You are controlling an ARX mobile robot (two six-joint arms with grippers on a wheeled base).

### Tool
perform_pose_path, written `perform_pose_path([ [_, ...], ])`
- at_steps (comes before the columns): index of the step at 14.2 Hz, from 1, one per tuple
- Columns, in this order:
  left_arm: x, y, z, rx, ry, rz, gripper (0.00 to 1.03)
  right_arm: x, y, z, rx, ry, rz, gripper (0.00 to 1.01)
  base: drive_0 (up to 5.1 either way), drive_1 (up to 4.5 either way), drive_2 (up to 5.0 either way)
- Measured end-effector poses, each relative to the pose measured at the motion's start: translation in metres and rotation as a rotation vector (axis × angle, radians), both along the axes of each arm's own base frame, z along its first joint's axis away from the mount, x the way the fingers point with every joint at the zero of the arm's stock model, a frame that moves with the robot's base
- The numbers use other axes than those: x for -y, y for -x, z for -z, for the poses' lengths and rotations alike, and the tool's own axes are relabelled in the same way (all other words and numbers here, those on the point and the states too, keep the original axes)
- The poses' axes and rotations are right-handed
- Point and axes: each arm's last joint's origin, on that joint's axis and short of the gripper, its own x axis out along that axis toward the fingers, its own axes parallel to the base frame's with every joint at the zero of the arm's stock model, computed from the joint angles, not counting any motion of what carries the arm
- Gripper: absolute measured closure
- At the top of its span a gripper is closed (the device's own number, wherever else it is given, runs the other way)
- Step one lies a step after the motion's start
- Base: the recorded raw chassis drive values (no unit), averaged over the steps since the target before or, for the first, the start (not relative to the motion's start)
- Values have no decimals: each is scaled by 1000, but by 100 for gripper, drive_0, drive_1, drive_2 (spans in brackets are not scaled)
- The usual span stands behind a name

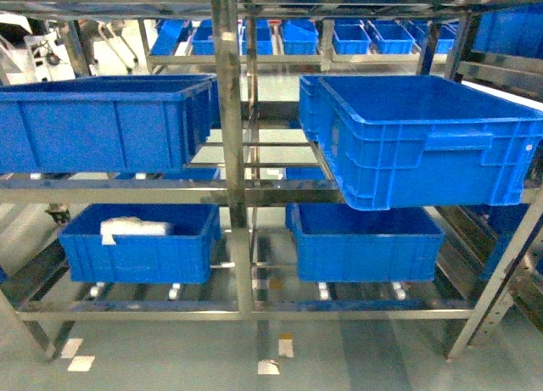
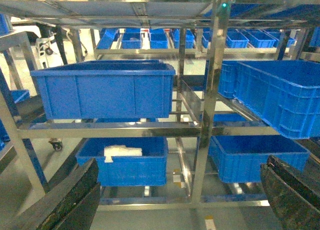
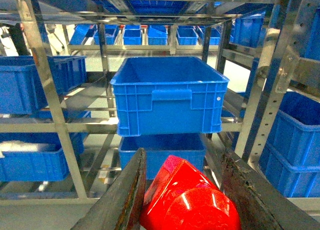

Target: Pick red block from blue box to shelf

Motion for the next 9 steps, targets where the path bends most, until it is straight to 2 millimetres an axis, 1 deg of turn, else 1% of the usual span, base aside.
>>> perform_pose_path([
  [7, 0, 0, 0, 0, 0, -1, 5, 0, 0, 0, 0, 0, 0, 62, 14, 417, -389],
  [9, 0, 0, 0, 0, 0, -4, 5, 0, 0, 0, 3, 0, 0, 62, 313, 186, -491],
])
